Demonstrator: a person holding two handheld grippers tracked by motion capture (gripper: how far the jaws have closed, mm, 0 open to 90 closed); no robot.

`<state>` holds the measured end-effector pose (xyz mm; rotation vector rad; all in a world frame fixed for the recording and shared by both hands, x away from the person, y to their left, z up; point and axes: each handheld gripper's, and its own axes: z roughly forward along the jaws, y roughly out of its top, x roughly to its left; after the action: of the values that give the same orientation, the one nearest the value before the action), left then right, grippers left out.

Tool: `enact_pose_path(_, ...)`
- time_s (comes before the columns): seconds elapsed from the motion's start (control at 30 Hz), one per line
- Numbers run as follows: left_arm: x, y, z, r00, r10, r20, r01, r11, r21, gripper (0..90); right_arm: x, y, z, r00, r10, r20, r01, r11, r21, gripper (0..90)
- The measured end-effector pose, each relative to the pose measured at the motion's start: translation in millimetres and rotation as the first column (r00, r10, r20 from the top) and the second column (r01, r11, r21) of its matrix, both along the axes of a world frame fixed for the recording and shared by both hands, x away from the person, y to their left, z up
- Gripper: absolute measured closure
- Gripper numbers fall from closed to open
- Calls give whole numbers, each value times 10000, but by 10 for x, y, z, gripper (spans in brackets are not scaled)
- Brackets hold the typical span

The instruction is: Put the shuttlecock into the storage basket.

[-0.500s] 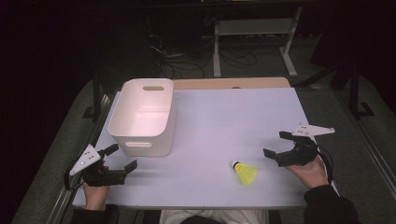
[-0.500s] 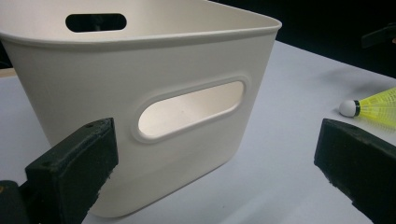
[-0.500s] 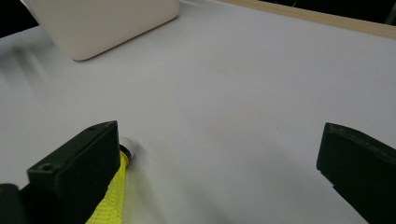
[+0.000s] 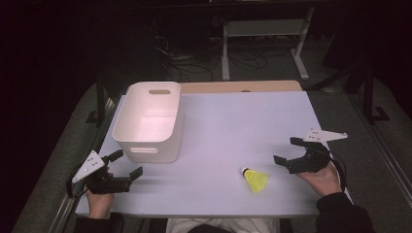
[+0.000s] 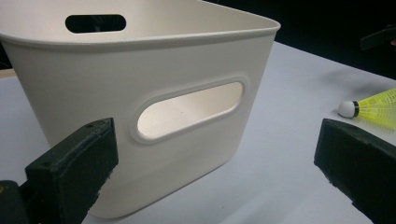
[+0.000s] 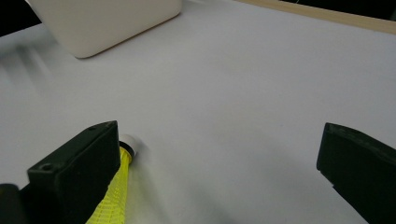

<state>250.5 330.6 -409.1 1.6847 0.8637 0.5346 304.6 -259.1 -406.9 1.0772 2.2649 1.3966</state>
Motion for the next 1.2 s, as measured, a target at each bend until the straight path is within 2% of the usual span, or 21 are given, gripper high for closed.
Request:
enact_pose_path(0.47,-7,0,-1,10000,0,7,0,10000,49,0,16,13,0,9997,-24,-238,20,9999,-164,0)
enact_pose_path(0.67,-10,-1,-3,10000,33,-7,-33,10000,53,0,27,41,7,9993,112,-361,-123,9994,-314,0)
enact_pose_path(0.8,-9,-3,-4,10000,27,1,-27,10000,94,0,48,85,7,9981,319,-523,-351,9975,-620,0)
enact_pose_path(1.2,-12,-2,-4,10000,28,0,-28,10000,70,0,76,181,10,9947,703,-750,-772,9927,-926,0)
